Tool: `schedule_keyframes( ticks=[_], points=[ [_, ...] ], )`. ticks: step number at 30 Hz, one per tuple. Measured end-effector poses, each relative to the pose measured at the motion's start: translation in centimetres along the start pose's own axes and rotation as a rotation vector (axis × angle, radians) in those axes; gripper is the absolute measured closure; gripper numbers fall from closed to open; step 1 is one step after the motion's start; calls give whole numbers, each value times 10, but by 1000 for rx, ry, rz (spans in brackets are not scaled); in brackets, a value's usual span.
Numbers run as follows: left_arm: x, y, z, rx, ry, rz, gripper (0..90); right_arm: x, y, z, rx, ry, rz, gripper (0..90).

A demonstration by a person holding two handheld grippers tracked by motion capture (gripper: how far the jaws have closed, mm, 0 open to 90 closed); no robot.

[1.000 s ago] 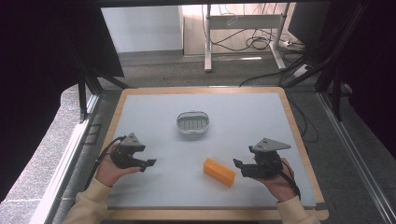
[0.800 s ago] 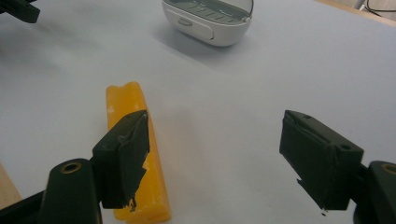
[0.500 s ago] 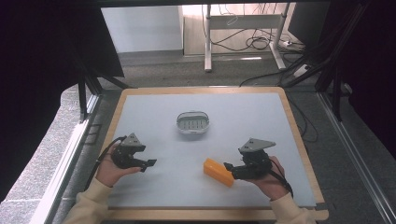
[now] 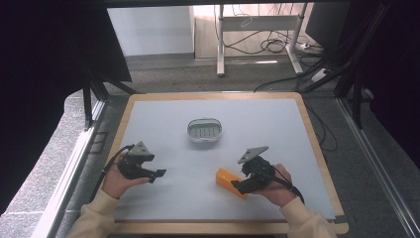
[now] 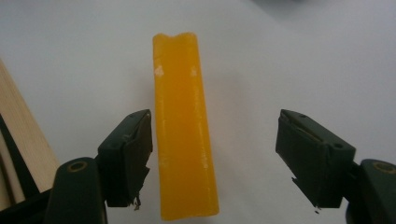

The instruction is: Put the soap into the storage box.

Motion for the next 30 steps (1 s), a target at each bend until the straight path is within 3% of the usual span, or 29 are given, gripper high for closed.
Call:
schedule_keyframes(
  ticks=[15, 22, 26, 30],
  points=[
    [1, -1, 0, -1, 7, 3, 246, 6, -24, 1, 208, 51, 47, 422],
    [2, 1, 2, -24, 10, 12, 249, 6, -29, -1, 245, 61, 51, 495],
    [3, 1, 2, -22, 8, 14, 249, 9, -30, -2, 262, 67, 75, 594],
    [2, 0, 1, -20, 11, 13, 249, 10, -30, -1, 267, 85, 71, 616]
  ],
)
Point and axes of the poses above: each handheld gripper's, and its own axes: y roughly backward along the jaws, z roughly out of its top, x roughly to its left, the point moved 10 cm from there along -y, roughly forward along the jaws, and after that the axes turned 8 degrees about z, right-handed, at the moved point
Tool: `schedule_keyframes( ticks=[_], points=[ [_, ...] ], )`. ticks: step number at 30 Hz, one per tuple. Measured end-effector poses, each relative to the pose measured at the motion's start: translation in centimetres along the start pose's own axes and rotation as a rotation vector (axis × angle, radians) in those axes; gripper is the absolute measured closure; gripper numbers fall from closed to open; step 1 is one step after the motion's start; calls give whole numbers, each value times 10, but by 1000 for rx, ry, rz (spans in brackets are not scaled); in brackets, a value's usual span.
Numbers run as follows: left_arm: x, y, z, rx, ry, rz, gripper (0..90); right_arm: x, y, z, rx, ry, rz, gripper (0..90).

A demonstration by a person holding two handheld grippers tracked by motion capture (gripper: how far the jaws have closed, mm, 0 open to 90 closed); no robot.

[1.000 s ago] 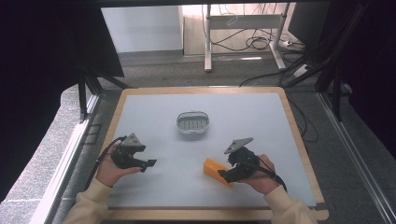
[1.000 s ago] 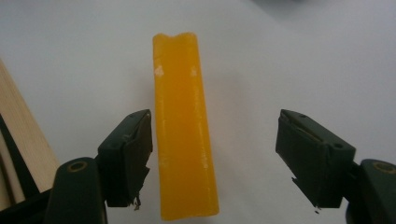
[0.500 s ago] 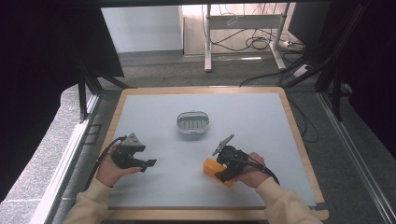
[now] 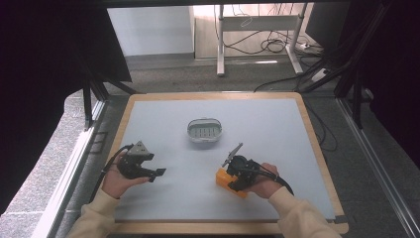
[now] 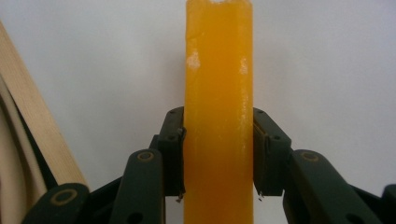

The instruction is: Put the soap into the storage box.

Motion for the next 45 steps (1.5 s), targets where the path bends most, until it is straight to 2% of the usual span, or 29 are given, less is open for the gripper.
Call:
schedule_keyframes(
  ticks=[3, 5, 7, 11, 14, 17, 24, 35, 45],
  points=[
    [0, 1, 1, -7, -3, 0, 250, 1, 1, 1, 10, 29, -14, 618],
    [0, 1, 1, -8, 7, 1, 250, 2, 2, 1, 12, 28, -8, 618],
    [0, 1, 1, -5, -4, -1, 249, 1, 4, 2, 6, 27, 2, 619],
    [-1, 0, 0, 1, -1, -2, 249, -4, 11, 5, -26, 28, 18, 619],
    [0, -1, -1, 1, -4, 1, 248, -10, 17, 9, -56, 30, 18, 619],
    [2, -1, -1, 7, 6, 10, 245, -14, 23, 12, -72, 58, 22, 619],
    [0, -1, -1, 6, 1, 0, 245, -28, 38, 24, -115, 88, 18, 620],
    [0, -2, -2, 14, -10, -6, 242, -52, 51, 47, -141, 129, 2, 620],
    [0, -3, -3, 15, -11, -10, 240, -73, 51, 67, -119, 160, 6, 620]
  ],
)
Point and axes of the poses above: each handheld gripper's, and its own axes: y roughly backward along the jaws, z roughly out of its top, x roughly to its left, the point moved 10 cm from there along -y, roughly forward along the jaws, and after that the axes turned 8 degrees about z, right-handed, at the moved point
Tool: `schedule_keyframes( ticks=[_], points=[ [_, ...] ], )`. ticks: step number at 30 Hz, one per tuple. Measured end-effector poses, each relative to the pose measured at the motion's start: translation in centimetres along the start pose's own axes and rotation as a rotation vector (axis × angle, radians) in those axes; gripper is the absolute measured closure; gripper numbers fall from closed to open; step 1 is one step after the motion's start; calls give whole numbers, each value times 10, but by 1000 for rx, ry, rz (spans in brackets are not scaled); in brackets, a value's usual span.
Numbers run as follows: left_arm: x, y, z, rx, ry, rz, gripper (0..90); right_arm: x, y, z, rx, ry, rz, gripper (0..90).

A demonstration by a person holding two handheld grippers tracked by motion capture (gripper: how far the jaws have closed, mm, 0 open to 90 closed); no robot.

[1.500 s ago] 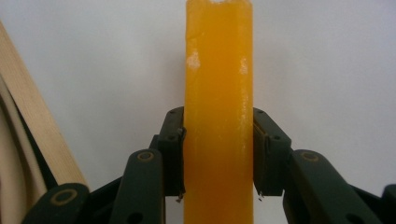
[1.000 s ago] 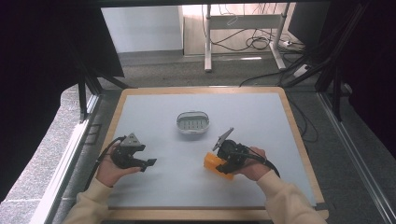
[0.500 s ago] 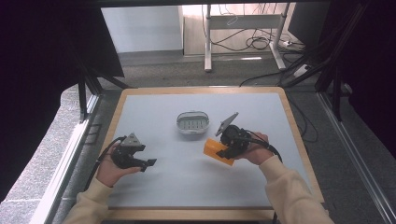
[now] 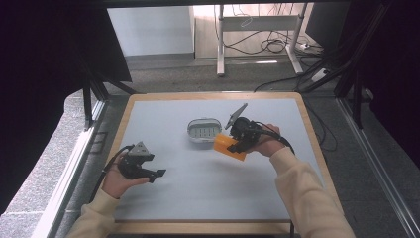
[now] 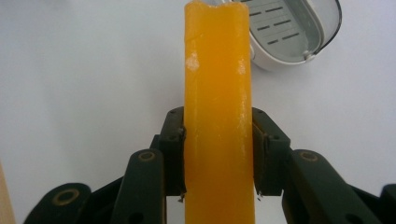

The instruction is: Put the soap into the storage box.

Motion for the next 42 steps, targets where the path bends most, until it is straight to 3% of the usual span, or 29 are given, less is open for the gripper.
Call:
schedule_keyframes(
  ticks=[8, 16, 24, 33, 42],
  points=[
    [0, 1, 0, 0, -1, -1, 240, -9, -1, 16, 12, 39, 12, 620],
    [1, 2, 1, -11, 12, 0, 241, -15, -4, 37, -12, 82, 27, 620],
    [1, 1, 0, -7, 10, -4, 241, -30, -7, 55, -12, 104, 28, 620],
    [1, 1, -1, -5, 15, -4, 241, -47, -23, 68, -12, 126, 45, 620],
    [4, 3, -2, -9, 23, -3, 243, -53, -34, 81, 2, 164, 70, 620]
  ],
)
Point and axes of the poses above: each handheld gripper's, and its own axes: y roughly backward along the jaws, z roughly out of its top, x roughly to its left, the point moved 10 cm from there along -y, roughly forward along the jaws, and after that the axes turned 8 degrees about z, right-handed, at the moved point
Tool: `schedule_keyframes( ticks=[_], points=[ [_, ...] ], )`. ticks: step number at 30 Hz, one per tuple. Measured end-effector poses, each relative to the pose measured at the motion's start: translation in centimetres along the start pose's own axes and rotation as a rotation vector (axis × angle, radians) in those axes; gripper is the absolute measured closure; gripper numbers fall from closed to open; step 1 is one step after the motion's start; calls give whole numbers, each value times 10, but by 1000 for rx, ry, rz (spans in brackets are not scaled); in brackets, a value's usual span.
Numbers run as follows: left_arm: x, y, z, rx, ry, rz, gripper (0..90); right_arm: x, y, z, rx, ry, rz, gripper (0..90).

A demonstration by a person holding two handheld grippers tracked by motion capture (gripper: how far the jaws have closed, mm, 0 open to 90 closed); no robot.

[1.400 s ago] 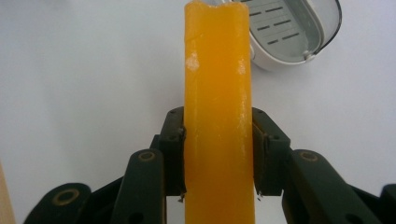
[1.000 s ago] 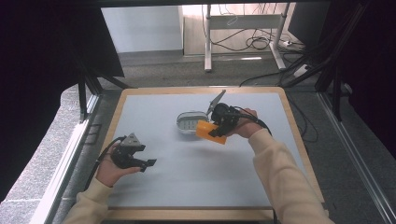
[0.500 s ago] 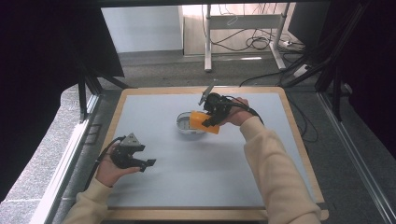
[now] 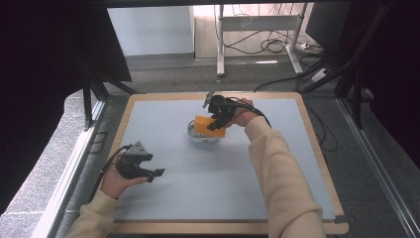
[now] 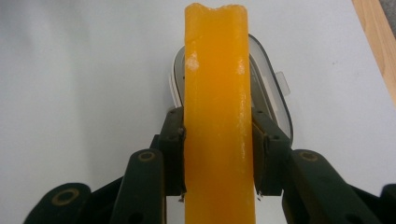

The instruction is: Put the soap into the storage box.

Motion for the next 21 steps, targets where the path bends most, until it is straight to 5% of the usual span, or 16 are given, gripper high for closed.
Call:
schedule_keyframes(
  ticks=[21],
  points=[
    [-5, 3, 3, -16, 10, -30, 243, -14, -8, 13, -1, 30, 10, 620]
  ],
)
Point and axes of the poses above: each handheld gripper's, and its own axes: y roughly backward along the jaws, z roughly out of its top, x roughly to its left, the point moved 10 cm from there along -y, roughly forward along the jaws, and after that the axes turned 8 degrees about z, right-handed, at the moved point
